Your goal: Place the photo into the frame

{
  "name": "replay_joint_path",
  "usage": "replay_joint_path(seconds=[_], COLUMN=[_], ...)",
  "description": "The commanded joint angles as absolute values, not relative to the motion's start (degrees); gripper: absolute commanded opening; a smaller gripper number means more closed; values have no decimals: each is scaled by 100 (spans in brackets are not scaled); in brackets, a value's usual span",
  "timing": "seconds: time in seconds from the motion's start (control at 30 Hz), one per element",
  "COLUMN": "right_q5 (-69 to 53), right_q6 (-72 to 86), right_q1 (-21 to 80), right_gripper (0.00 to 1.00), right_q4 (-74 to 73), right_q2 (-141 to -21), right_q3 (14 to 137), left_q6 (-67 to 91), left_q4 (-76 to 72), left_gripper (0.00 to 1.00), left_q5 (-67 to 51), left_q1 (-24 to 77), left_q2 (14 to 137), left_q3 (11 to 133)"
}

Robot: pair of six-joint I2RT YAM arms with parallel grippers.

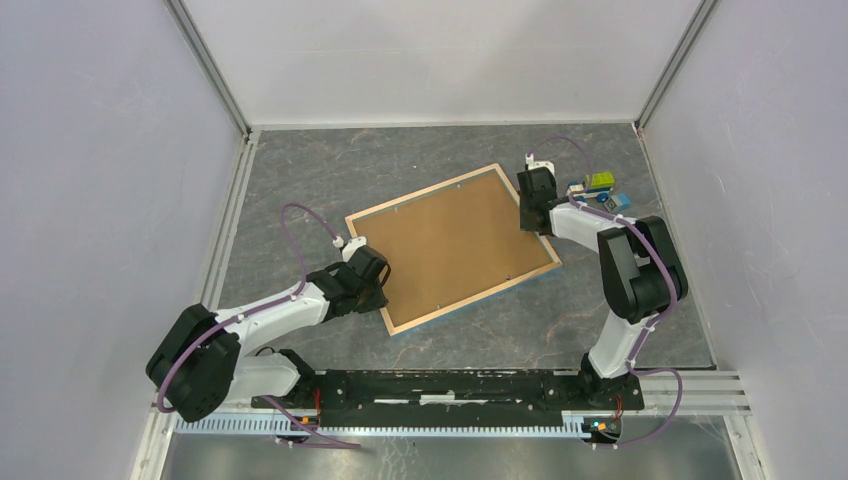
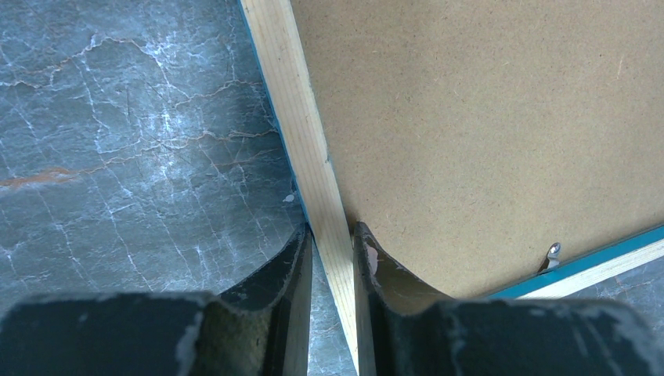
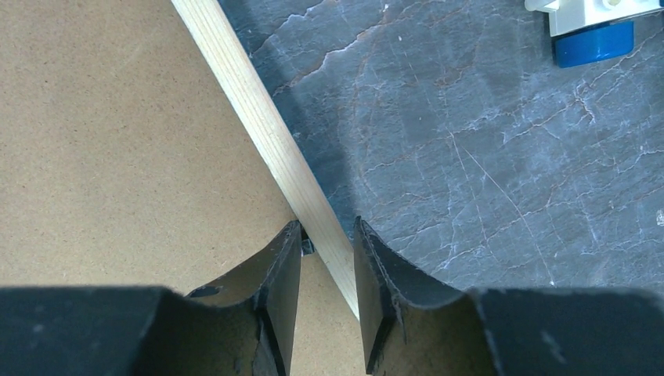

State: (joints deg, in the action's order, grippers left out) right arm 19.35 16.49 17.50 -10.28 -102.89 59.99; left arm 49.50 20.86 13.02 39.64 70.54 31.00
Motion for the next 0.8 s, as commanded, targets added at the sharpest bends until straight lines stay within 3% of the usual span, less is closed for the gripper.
replay_joint_path(seconds=[0.0, 0.37, 0.53, 0.57, 0.63, 0.77], right_q5=[1711, 1989, 1976, 1988, 2178, 2409], right_q6=[1638, 1526, 1629, 1626, 1607, 1551], right_q1=[1758, 1758, 1833, 1906, 2119, 2566], right_gripper=[39, 75, 84, 85, 86, 92], right_q4=[-1162, -854, -905, -961, -1119, -1440], right_q2=[-10442, -9744, -9416, -9350, -9105, -8547], right_q3=[6001, 5740, 5599, 5612, 5587, 5253], left_q6=[4953, 4948, 4911, 4856, 4660, 4116], left_q4=[2436, 2433, 2391, 2360, 2541, 3093], left_gripper=[2, 13, 23, 28, 51, 72], left_q5=[1802, 1796, 1667, 1609, 1552, 1670], left_q1=[3929, 3933, 3929, 3933, 3909, 3896], left_q2=[7207, 7028, 6664, 6503, 6114, 5153], left_q3=[2943, 2859, 2779, 2759, 2875, 3378])
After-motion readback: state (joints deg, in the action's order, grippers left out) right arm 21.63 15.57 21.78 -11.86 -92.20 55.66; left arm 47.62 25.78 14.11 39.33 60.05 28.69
